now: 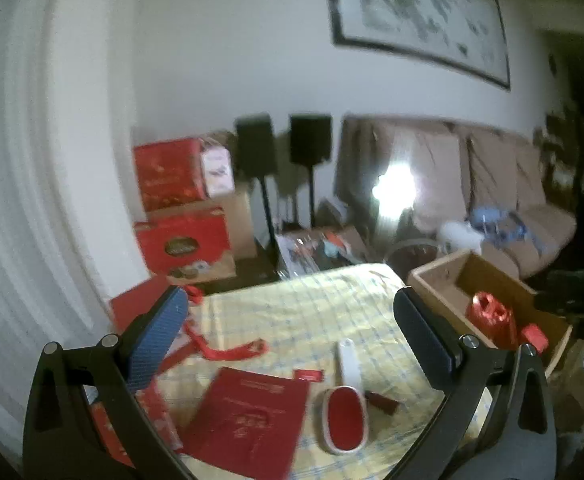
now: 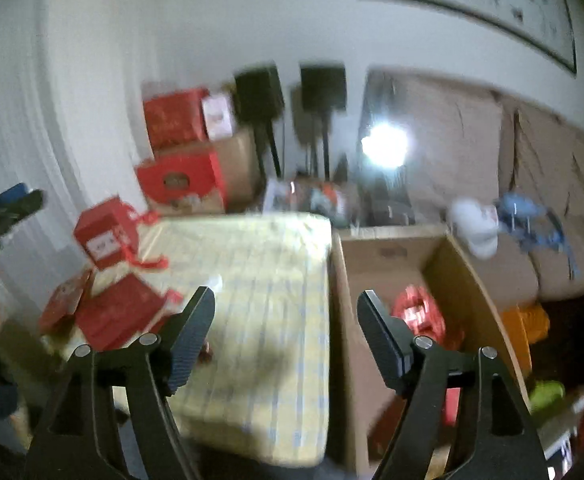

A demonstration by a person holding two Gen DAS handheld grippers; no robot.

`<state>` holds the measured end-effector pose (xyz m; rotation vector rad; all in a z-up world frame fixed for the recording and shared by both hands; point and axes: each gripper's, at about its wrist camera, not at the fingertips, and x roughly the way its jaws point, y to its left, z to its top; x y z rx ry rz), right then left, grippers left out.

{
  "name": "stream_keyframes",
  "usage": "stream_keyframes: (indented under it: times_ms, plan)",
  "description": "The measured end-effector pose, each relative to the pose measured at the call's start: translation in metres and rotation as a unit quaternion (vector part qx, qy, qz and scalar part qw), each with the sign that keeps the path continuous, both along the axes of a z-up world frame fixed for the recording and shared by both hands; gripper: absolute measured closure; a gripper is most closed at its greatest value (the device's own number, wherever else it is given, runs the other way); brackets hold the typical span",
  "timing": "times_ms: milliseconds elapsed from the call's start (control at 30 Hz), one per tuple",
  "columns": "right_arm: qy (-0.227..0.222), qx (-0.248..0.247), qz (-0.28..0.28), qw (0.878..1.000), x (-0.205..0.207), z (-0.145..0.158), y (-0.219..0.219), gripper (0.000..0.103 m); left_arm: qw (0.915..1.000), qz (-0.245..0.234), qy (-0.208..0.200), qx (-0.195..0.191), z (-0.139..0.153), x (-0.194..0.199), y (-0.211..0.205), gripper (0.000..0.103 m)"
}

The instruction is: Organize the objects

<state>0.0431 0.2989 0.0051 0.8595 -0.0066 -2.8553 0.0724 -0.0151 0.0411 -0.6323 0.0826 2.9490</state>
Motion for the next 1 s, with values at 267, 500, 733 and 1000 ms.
stream_keyframes:
  times_ms: [267, 500, 733, 1000]
  plan:
    - [-0.005, 0.014, 0.037, 0.999, -0.031, -0.049, -0.055, 0.028, 0.9985, 0.052, -0.013, 0.009, -0.022, 0.021, -0.091, 0.000]
    - [-0.071, 0.059, 0.155, 0.984, -0.068, -0.117, -0.121, 0.050, 0.9932, 0.083, -0.075, 0.033, -0.054, -0.003, -0.123, 0.000]
    - [-0.123, 0.085, 0.195, 0.969, -0.081, -0.161, -0.144, 0.076, 0.9842, 0.049, -0.150, 0.080, -0.090, -0.045, -0.119, 0.004]
    - [-0.143, 0.112, 0.191, 0.965, -0.078, -0.177, -0.148, 0.092, 0.9684, -0.018, -0.237, 0.074, -0.131, -0.093, -0.065, 0.019]
